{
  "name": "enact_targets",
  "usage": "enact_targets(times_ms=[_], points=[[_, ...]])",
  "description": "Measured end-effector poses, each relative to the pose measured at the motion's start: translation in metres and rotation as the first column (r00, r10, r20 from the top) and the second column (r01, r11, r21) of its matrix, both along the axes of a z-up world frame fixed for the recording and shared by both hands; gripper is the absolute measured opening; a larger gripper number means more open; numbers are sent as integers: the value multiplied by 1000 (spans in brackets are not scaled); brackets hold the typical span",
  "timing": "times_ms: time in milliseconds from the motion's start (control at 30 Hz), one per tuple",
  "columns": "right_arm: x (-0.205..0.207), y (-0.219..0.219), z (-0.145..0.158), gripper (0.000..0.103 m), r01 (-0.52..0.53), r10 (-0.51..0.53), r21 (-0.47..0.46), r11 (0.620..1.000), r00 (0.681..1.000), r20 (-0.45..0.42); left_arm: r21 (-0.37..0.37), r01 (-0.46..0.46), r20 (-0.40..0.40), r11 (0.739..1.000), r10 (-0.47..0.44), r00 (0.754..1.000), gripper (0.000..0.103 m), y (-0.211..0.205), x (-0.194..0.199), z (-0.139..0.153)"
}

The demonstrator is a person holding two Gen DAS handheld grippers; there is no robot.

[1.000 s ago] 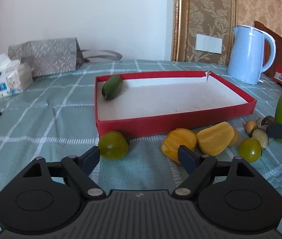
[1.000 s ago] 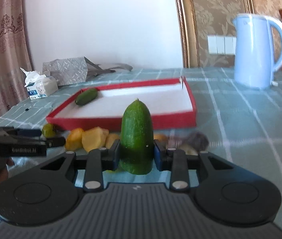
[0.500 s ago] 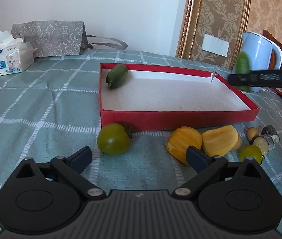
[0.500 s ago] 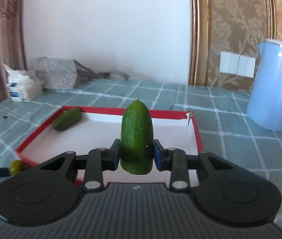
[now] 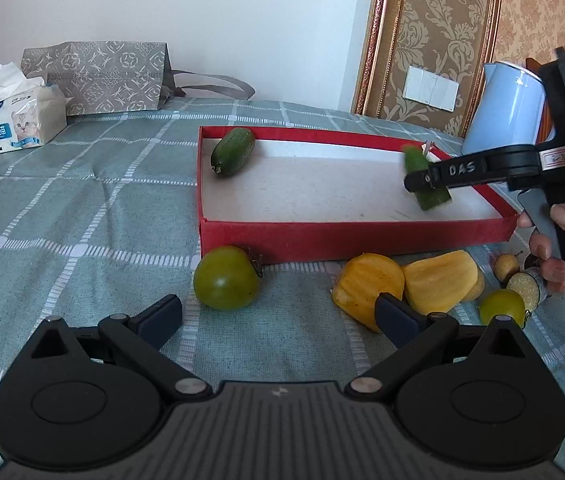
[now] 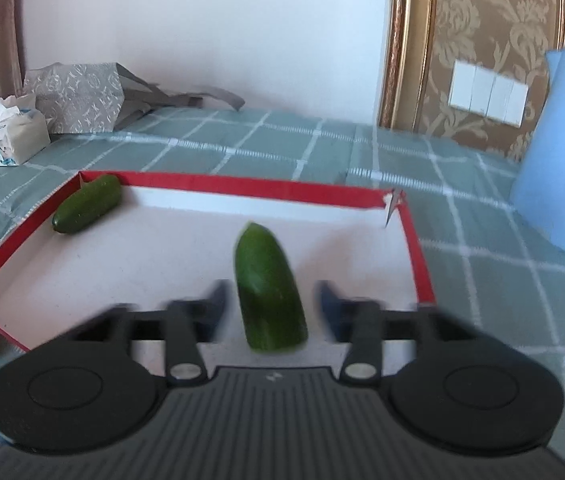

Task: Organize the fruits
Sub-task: 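Carry the small cucumber into the red box and open the right gripper, then move the right gripper to the dark eggplant slice and grasp it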

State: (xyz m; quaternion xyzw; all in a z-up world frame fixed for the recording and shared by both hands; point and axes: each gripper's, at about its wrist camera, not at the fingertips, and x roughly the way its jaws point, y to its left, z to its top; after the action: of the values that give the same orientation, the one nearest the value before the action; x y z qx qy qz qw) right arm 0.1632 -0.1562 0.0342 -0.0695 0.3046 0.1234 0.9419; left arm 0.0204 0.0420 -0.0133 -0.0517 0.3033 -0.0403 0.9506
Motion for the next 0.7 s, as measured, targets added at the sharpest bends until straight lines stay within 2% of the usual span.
enact_targets(times_ms=[33,133,200,233,300,333,467,533,600,700], points=[[-6,-1,4,78,6,-5,-5,1000,1000,29,0,0,0,1000,0,1000,103,0,0,0],[-36,-9,23,78,22,-19,-21,1000,989,148,0,0,0,1000,0,1000,103,0,0,0],[-68,-26,35,78,71,-66,-12,997,962,266,0,0,0,1000,0,1000,103,0,0,0],[-84,-35,39,86,94,-82,-18,995,938,338,0,0,0,1000,0,1000,103,0,0,0],[-113,-57,41,101,130,-121,3,991,908,401,0,0,0,1000,0,1000,103,0,0,0],[-123,-68,40,101,151,-146,20,988,898,414,0,0,0,1000,0,1000,103,0,0,0],[-152,-108,31,99,219,-241,100,971,894,378,0,0,0,1000,0,1000,103,0,0,0],[-156,-122,22,95,245,-275,129,961,905,323,0,0,0,1000,0,1000,103,0,0,0],[-155,-130,11,89,264,-294,145,954,917,268,0,0,0,1000,0,1000,103,0,0,0],[-151,-139,-2,69,248,-288,217,944,941,179,0,0,0,1000,0,1000,103,0,0,0]])
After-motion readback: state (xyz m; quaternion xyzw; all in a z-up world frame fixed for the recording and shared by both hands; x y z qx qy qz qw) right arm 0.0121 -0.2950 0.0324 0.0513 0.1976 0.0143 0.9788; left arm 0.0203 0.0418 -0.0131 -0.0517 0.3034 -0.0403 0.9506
